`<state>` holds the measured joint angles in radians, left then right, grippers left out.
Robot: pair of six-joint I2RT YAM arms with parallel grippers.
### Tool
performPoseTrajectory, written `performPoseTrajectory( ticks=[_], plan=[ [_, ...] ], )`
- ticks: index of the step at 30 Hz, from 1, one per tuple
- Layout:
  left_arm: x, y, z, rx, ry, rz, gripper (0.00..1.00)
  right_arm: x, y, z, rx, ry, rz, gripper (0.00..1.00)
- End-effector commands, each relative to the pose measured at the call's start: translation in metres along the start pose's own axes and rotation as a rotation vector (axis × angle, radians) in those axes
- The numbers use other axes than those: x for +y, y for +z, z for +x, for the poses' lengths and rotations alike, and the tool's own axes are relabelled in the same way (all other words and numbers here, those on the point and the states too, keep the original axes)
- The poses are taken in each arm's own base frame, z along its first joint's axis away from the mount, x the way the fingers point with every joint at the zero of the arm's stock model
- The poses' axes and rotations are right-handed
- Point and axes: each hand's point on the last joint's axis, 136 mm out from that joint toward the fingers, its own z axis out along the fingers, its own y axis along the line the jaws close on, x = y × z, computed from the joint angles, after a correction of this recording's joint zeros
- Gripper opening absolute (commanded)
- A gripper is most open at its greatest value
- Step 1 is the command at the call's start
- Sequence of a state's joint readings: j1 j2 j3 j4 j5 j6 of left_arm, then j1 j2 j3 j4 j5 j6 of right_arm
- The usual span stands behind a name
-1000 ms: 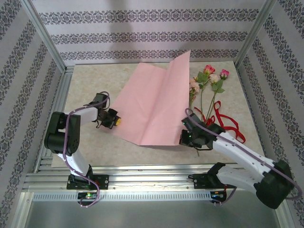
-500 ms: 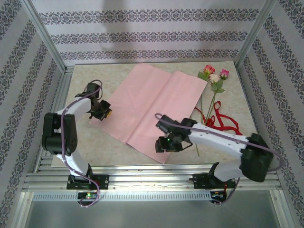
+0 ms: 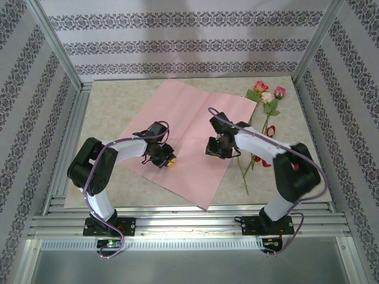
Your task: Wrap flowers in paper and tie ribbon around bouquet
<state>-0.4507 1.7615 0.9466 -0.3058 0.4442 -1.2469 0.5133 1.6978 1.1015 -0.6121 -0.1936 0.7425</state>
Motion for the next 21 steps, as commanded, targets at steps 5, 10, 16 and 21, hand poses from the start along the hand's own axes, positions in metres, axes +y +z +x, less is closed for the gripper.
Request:
performPoseTrajectory(
  ticks=[5,10,16,21],
  plan=[
    [0.070,-0.031,-0.040,-0.089,-0.121,-0.067,0.13,0.023,0.043,0.027,0.136,-0.092,0.005,0.33],
    [0.070,-0.041,-0.044,-0.071,-0.107,-0.028,0.13,0.027,0.039,0.051,0.139,-0.132,0.023,0.41],
    [0.066,-0.037,-0.041,-0.048,-0.133,0.002,0.13,0.006,-0.037,0.004,-0.093,-0.176,0.075,0.55],
    [0.063,-0.036,-0.039,-0.053,-0.136,0.006,0.12,-0.083,-0.071,-0.020,-0.201,-0.017,0.182,0.49]
  ],
)
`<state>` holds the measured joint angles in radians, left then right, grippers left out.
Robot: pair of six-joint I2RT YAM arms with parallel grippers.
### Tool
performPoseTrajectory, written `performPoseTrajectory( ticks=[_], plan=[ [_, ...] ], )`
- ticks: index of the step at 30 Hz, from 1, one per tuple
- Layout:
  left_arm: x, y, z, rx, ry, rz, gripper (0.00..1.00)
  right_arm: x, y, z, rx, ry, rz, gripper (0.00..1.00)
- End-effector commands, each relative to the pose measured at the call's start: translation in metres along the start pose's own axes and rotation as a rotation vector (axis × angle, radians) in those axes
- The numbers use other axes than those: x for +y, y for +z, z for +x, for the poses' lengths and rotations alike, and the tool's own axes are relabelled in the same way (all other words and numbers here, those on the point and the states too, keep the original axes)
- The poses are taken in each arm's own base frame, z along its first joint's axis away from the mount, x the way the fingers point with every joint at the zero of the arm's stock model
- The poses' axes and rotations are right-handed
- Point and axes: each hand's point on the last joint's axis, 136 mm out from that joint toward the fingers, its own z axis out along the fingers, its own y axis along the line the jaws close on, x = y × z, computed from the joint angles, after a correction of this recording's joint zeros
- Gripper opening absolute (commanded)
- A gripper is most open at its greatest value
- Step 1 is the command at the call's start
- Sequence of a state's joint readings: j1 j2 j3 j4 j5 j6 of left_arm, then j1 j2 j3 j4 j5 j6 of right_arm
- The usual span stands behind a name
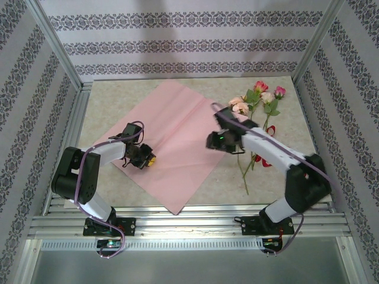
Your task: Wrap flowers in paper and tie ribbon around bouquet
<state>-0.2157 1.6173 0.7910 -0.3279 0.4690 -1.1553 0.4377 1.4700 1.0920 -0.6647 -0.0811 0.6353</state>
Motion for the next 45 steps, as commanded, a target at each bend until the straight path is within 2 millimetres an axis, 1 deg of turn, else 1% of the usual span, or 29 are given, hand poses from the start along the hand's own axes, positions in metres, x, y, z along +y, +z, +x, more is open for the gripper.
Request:
performPoseTrajectory(
  ticks=[1,2,4,6,9,11,13,16,18,20,22,23,25,26,28,31,35,39,42,45],
  plan=[
    [0.007,0.003,0.005,0.012,-0.009,-0.018,0.12,-0.080,-0.001,0.015,0.034,0.038,0.205,0.47],
    [0.007,0.003,0.006,0.014,-0.011,-0.017,0.12,-0.091,0.003,0.018,0.056,0.048,0.212,0.45],
    [0.005,0.003,0.006,0.014,-0.010,-0.012,0.12,-0.103,0.012,0.022,0.095,0.020,0.236,0.41],
    [0.004,0.002,0.006,0.014,-0.010,-0.011,0.12,-0.103,0.028,0.023,0.144,-0.033,0.226,0.41],
    [0.002,0.002,0.006,0.013,-0.006,-0.009,0.12,-0.104,0.048,0.018,0.192,-0.082,0.244,0.44],
    [0.000,0.001,0.006,0.014,-0.002,-0.009,0.12,-0.105,0.056,0.010,0.189,-0.097,0.256,0.47],
    [0.000,0.001,0.006,0.018,0.000,-0.011,0.11,-0.109,0.062,0.005,0.199,-0.100,0.273,0.47],
    [0.000,0.001,0.006,0.017,0.004,-0.013,0.11,-0.111,0.070,0.000,0.227,-0.103,0.290,0.39],
    [0.000,0.000,0.006,0.015,0.005,-0.014,0.11,-0.110,0.076,-0.001,0.244,-0.116,0.289,0.37],
    [-0.001,-0.001,0.007,0.019,0.009,-0.013,0.11,-0.109,0.082,-0.002,0.265,-0.128,0.286,0.34],
    [-0.004,-0.003,0.008,0.024,0.014,-0.005,0.12,-0.108,0.086,-0.002,0.284,-0.137,0.287,0.27],
    [-0.007,-0.005,0.008,0.022,0.022,-0.001,0.12,-0.109,0.086,-0.002,0.286,-0.148,0.298,0.21],
    [-0.012,-0.013,0.008,0.011,0.049,-0.008,0.13,-0.108,0.080,-0.006,0.262,-0.173,0.321,0.08],
    [-0.017,-0.017,0.007,0.002,0.064,-0.008,0.13,-0.107,0.073,-0.011,0.231,-0.186,0.334,0.04],
    [-0.023,-0.022,0.008,-0.005,0.087,-0.007,0.14,-0.105,0.057,-0.021,0.163,-0.202,0.361,0.00],
    [-0.032,-0.020,0.013,0.010,0.112,-0.002,0.16,-0.095,0.025,-0.041,0.031,-0.206,0.368,0.00],
    [-0.045,-0.001,0.024,0.054,0.150,0.005,0.18,-0.079,-0.014,-0.066,-0.102,-0.169,0.333,0.00],
    [-0.058,0.024,0.041,0.100,0.215,-0.023,0.18,-0.070,-0.044,-0.083,-0.194,-0.133,0.309,0.00],
    [-0.055,0.044,0.060,0.159,0.264,-0.071,0.16,-0.054,-0.060,-0.092,-0.250,-0.113,0.234,0.00],
    [-0.047,0.055,0.082,0.199,0.313,-0.095,0.14,-0.028,-0.067,-0.100,-0.284,-0.115,0.112,0.00]
  ],
)
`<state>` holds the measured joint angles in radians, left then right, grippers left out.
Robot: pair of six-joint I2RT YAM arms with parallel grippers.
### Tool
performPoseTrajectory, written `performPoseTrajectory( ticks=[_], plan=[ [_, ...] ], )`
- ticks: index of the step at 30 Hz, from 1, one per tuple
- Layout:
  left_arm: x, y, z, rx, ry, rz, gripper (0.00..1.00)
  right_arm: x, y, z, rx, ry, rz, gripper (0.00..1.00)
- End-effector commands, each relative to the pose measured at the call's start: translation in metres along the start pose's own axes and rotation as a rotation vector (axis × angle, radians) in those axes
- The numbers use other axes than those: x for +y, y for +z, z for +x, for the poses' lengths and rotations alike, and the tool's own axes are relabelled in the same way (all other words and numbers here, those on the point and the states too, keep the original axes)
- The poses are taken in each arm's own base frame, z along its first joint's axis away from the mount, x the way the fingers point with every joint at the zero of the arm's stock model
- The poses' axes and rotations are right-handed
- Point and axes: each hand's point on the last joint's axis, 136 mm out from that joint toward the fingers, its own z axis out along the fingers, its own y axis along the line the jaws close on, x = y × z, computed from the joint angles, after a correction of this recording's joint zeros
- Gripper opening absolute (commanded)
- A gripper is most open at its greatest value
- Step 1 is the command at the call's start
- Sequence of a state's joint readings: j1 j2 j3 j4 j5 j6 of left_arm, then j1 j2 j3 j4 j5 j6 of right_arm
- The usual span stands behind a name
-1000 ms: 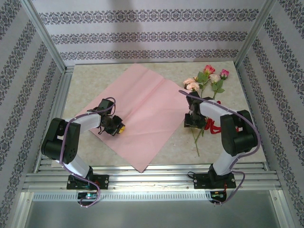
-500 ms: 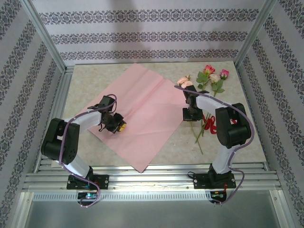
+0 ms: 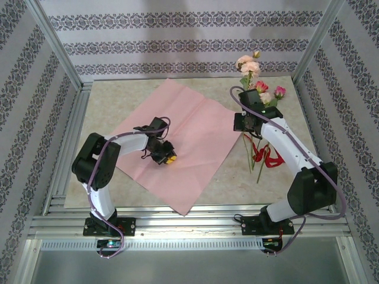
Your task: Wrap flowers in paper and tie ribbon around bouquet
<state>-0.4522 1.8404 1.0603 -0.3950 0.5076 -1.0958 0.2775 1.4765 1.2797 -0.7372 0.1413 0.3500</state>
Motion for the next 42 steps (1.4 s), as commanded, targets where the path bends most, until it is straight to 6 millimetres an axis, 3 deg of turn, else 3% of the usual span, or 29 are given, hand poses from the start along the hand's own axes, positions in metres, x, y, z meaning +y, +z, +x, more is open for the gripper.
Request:
performPoseTrajectory(
  ticks=[1,4,7,9,12,15,18,21,27,34,37,42],
  plan=[
    [0.010,0.019,0.028,0.067,0.069,-0.047,0.14,0.028,-0.016,-0.021,-0.056,0.047,-0.145,0.00],
    [0.016,0.028,0.044,0.089,0.098,-0.055,0.13,0.061,-0.016,-0.026,-0.042,0.053,-0.287,0.00],
    [0.023,0.026,0.046,0.075,0.099,-0.069,0.12,0.102,-0.009,-0.024,-0.011,0.015,-0.371,0.00],
    [0.018,0.015,0.042,0.033,0.121,-0.066,0.14,0.136,0.000,-0.017,0.029,-0.006,-0.436,0.00],
    [0.004,-0.008,0.036,-0.032,0.153,-0.059,0.25,0.186,0.017,-0.009,0.074,-0.025,-0.520,0.00],
    [-0.007,-0.033,0.029,-0.088,0.150,-0.032,0.32,0.225,0.041,-0.003,0.133,-0.001,-0.576,0.00],
    [0.009,-0.053,0.018,-0.129,0.098,-0.053,0.28,0.253,0.062,0.001,0.183,0.041,-0.609,0.00],
    [0.033,-0.059,0.006,-0.133,0.010,-0.026,0.21,0.277,0.079,0.007,0.229,0.048,-0.627,0.00],
    [0.066,-0.056,-0.023,-0.112,-0.067,-0.014,0.08,0.306,0.110,0.026,0.306,0.054,-0.638,0.00],
    [0.070,-0.049,-0.036,-0.104,-0.044,-0.058,0.06,0.322,0.133,0.049,0.389,0.029,-0.622,0.01],
    [0.071,-0.046,-0.035,-0.094,-0.050,-0.056,0.05,0.319,0.133,0.043,0.379,0.044,-0.615,0.22],
    [0.065,-0.051,-0.037,-0.111,-0.040,-0.036,0.05,0.295,0.097,0.008,0.306,0.072,-0.614,0.50]
  ],
)
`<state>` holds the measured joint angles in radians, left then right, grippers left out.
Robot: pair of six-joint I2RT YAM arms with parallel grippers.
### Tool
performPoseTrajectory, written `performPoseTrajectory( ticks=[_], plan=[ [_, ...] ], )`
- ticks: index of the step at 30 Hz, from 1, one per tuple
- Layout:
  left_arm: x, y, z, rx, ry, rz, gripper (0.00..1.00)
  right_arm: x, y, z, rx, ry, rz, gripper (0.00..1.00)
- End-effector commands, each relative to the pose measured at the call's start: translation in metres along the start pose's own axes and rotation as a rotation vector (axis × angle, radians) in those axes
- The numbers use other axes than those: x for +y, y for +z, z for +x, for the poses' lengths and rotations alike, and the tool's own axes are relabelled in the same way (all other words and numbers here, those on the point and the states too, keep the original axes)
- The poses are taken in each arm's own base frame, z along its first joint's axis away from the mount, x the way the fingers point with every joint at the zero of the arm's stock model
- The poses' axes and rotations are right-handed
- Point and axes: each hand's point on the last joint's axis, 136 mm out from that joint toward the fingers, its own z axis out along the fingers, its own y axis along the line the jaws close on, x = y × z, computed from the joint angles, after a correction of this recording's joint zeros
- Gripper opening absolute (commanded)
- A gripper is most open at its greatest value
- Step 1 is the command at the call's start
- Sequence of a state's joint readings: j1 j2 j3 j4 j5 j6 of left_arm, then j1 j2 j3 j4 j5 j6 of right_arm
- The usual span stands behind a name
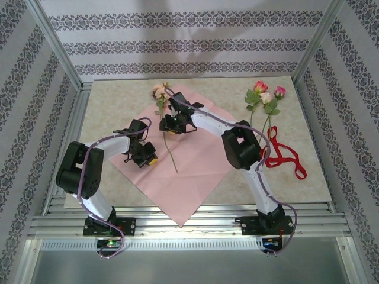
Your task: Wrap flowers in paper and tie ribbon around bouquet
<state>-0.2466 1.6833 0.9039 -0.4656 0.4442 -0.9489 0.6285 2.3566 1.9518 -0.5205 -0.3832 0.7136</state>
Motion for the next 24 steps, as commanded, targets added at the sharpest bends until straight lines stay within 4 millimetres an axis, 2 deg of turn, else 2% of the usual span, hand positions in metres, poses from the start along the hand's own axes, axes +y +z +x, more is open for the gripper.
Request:
performPoseTrajectory(
  ticks=[1,3,5,8,10,13,16,19,24],
  plan=[
    [-0.007,-0.005,-0.003,-0.005,0.027,0.016,0.05,0.014,-0.066,-0.023,-0.100,-0.002,-0.022,0.53],
    [-0.010,-0.005,-0.005,-0.004,0.034,0.015,0.05,0.000,-0.097,-0.029,-0.143,0.016,-0.002,0.56],
    [-0.013,-0.005,-0.008,-0.004,0.044,0.010,0.05,-0.028,-0.131,-0.033,-0.198,0.051,0.035,0.56],
    [-0.015,-0.004,-0.010,-0.002,0.050,0.013,0.05,-0.097,-0.183,-0.035,-0.275,0.116,0.166,0.53],
    [-0.017,-0.003,-0.011,0.003,0.052,0.011,0.05,-0.153,-0.214,-0.031,-0.297,0.161,0.282,0.48],
    [-0.018,-0.004,-0.012,-0.005,0.058,0.009,0.05,-0.227,-0.243,-0.023,-0.287,0.229,0.436,0.46],
    [-0.019,-0.005,-0.013,-0.006,0.056,0.010,0.05,-0.273,-0.252,-0.024,-0.253,0.313,0.488,0.45],
    [-0.017,-0.004,-0.012,-0.003,0.052,0.005,0.05,-0.295,-0.253,-0.037,-0.243,0.333,0.520,0.47],
    [-0.016,-0.003,-0.012,-0.002,0.043,0.004,0.04,-0.322,-0.232,-0.052,-0.147,0.333,0.574,0.50]
  ],
)
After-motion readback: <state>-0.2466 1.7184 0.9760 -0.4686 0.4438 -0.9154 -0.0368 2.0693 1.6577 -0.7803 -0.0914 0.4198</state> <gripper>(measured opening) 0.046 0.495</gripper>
